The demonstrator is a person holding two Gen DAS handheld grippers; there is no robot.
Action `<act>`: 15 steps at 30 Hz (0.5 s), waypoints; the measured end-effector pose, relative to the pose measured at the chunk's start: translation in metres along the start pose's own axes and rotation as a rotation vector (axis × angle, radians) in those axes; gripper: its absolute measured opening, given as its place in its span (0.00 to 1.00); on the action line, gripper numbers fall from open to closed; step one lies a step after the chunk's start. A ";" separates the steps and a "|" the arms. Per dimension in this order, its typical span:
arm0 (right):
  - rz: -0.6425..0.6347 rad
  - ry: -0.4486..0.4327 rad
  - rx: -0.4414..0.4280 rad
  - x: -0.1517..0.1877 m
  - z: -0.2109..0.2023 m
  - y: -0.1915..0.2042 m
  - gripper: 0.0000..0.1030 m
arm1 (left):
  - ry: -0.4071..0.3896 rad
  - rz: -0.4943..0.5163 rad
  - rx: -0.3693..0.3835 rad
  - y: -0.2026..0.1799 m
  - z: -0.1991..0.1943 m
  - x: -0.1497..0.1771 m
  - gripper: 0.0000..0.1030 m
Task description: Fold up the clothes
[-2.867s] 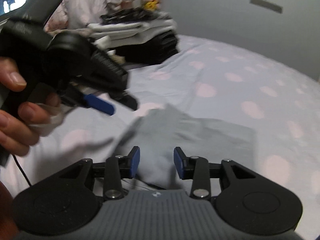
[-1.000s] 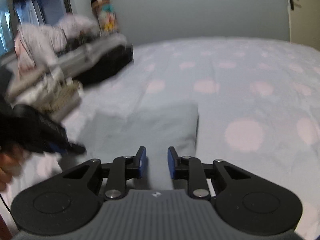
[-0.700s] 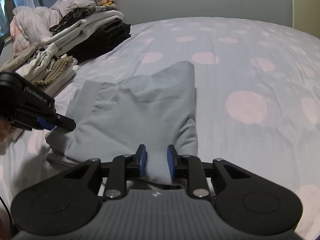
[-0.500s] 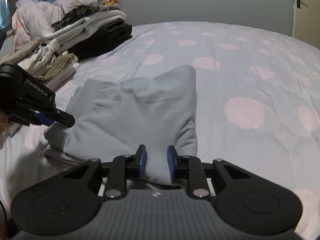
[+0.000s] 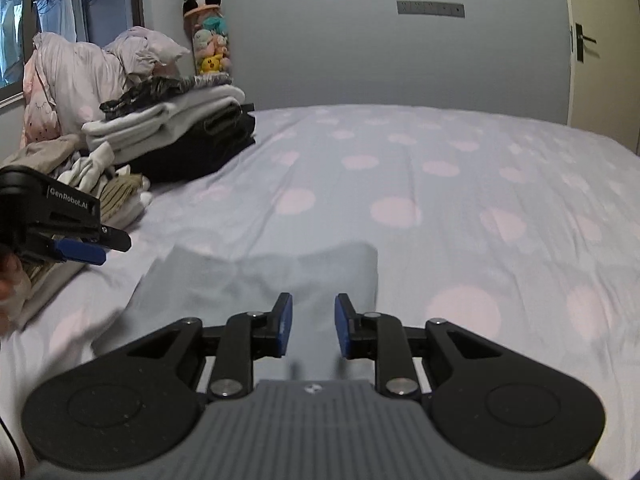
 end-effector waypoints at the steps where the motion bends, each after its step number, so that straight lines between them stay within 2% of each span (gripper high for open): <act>1: -0.002 -0.001 0.000 -0.004 0.005 0.000 0.25 | -0.003 0.009 0.002 -0.003 0.004 -0.002 0.34; 6: 0.020 0.051 0.004 -0.008 0.036 -0.004 0.23 | 0.107 0.071 -0.076 -0.007 0.034 0.012 0.28; 11: 0.047 0.176 -0.014 0.019 0.061 -0.014 0.22 | 0.190 0.004 -0.079 0.008 0.049 0.021 0.31; 15: 0.045 0.158 -0.045 0.017 0.054 -0.018 0.22 | 0.198 -0.022 -0.078 0.011 0.048 0.022 0.34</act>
Point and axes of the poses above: each gripper's, at about its wrist camera, not at the fingertips, and z roughly the way its jaws point, y to its left, x to its underside, the point moved 7 cm from there along z, roughly the way its jaws point, and after that the axes turned 6 degrees about y, right-handed, at the moved point
